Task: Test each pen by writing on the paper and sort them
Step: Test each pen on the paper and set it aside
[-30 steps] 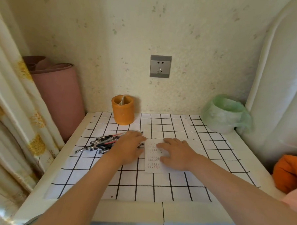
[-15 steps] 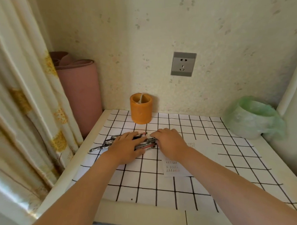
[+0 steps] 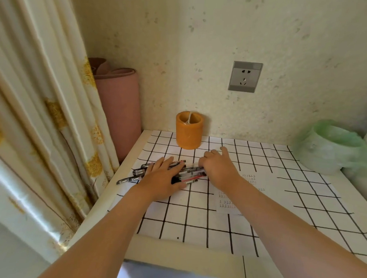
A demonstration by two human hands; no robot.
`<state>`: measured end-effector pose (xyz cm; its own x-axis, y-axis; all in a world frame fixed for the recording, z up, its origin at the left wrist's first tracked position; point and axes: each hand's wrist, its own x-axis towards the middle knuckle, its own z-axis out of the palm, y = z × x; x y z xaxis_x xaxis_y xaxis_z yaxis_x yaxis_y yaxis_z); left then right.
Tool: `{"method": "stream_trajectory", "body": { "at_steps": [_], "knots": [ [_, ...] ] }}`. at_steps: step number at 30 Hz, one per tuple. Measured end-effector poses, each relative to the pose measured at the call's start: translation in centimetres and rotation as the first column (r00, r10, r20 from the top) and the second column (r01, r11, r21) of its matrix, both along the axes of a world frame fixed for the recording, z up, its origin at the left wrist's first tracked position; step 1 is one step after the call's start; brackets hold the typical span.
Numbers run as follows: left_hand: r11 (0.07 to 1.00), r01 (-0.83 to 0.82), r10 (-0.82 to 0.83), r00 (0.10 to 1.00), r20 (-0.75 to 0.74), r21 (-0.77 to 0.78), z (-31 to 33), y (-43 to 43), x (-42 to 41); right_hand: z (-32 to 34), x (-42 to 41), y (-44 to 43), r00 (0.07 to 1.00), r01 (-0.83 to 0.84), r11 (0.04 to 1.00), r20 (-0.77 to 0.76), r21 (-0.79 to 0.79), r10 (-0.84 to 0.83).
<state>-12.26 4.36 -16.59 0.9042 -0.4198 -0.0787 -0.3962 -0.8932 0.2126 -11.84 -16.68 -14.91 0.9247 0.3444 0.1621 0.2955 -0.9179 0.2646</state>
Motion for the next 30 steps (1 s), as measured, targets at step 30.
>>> {"method": "stream_trajectory", "body": {
  "at_steps": [30],
  "knots": [
    [0.872,0.165,-0.101,0.982,0.160,-0.461,3.5,-6.1,-4.7,8.1,-6.5,-3.9,0.901,0.432,0.078,-0.434,0.898,0.009]
  ]
}}
